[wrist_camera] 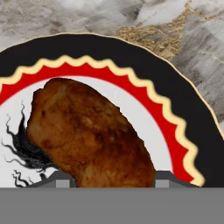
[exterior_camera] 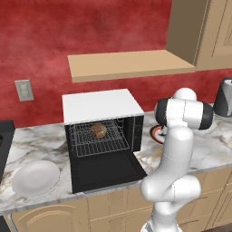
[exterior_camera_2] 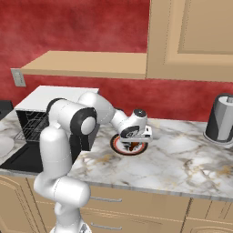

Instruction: Open the toaster oven door. Place the bread on the bottom rack in the toaster oven and place the chicken drumstick on the top rack.

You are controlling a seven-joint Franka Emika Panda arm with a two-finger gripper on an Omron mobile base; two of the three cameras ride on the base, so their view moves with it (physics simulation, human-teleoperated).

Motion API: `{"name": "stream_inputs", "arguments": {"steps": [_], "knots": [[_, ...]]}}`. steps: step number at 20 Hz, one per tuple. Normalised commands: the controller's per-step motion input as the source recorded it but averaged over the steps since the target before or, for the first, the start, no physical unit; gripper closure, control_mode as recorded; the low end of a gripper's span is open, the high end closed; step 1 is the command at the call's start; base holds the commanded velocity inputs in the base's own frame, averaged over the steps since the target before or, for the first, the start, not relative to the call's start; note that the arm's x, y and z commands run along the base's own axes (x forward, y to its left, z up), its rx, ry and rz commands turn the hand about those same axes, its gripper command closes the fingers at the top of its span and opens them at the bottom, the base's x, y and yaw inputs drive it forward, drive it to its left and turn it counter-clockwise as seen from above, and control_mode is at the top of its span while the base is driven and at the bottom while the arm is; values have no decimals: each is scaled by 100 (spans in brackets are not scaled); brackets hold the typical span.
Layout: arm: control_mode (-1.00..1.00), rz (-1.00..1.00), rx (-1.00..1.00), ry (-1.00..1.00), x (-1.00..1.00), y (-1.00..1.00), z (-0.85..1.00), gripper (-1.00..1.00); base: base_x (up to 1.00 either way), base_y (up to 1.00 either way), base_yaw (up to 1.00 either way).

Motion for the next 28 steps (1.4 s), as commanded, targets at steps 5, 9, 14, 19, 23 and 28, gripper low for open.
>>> {"name": "stream_inputs", "arguments": {"steps": [5,9,14,19,23,28], "knots": [[-100,0,3,0,-19,0,36,100,0,0,0],[-100,1,8,0,-34,0,47,100,0,0,0],[-100,0,10,0,-43,3,44,100,0,0,0],[-100,0,7,0,-50,6,42,100,0,0,0],[-100,0,0,0,-52,14,41,100,0,0,0],[-100,1,0,6,-52,24,38,100,0,0,0]]}}
